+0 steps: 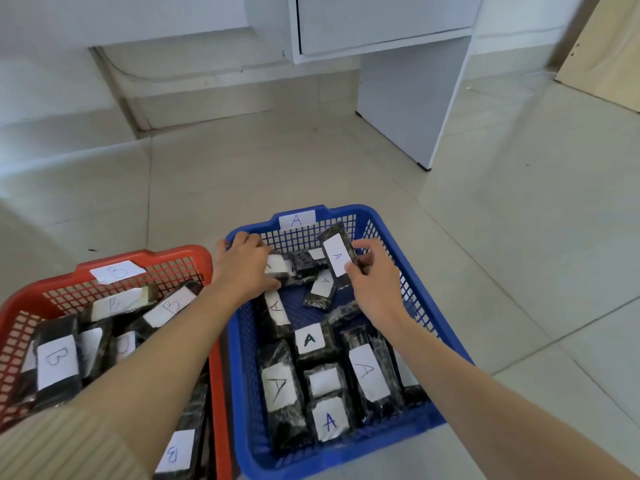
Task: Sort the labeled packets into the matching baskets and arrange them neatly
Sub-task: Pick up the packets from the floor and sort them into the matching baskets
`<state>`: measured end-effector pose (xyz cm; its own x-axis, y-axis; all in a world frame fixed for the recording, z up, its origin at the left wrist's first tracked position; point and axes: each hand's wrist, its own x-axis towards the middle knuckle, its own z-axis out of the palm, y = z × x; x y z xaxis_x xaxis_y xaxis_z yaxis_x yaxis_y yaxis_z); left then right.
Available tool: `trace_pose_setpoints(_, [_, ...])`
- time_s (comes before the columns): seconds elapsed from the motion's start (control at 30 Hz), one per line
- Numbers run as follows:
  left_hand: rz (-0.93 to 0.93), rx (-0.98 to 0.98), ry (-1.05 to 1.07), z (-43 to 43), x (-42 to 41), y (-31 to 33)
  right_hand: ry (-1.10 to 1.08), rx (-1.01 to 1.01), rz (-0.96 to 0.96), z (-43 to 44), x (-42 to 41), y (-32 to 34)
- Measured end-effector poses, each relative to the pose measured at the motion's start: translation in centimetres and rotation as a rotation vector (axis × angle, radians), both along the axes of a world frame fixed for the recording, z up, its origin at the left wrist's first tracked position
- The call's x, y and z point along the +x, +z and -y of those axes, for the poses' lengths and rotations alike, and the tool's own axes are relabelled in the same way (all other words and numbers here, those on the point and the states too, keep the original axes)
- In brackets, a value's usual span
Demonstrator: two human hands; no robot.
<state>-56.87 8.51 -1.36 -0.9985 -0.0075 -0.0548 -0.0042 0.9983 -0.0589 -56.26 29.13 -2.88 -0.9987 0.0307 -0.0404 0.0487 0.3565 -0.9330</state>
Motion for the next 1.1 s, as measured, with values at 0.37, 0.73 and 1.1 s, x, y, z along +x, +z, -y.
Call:
trace_pose_setpoints(0.37, [-0.189, 0.267, 0.352, 0.1, 4.2, -1.7, 0.216, 0.108, 0.299, 2.7, 0.9, 0.6])
trace_pose_setpoints(0.73, [-0.163, 0.243, 0.371, -0.2, 4.2, -1.7, 0.206, 0.251, 0.297, 4.5, 2.5, -0.6])
trace_pose_setpoints(1.1, [-0.16, 0.13, 0.374, 0.0, 4.2, -2.0, -0.006, 0.293, -0.18, -6.3, -4.3, 3.4])
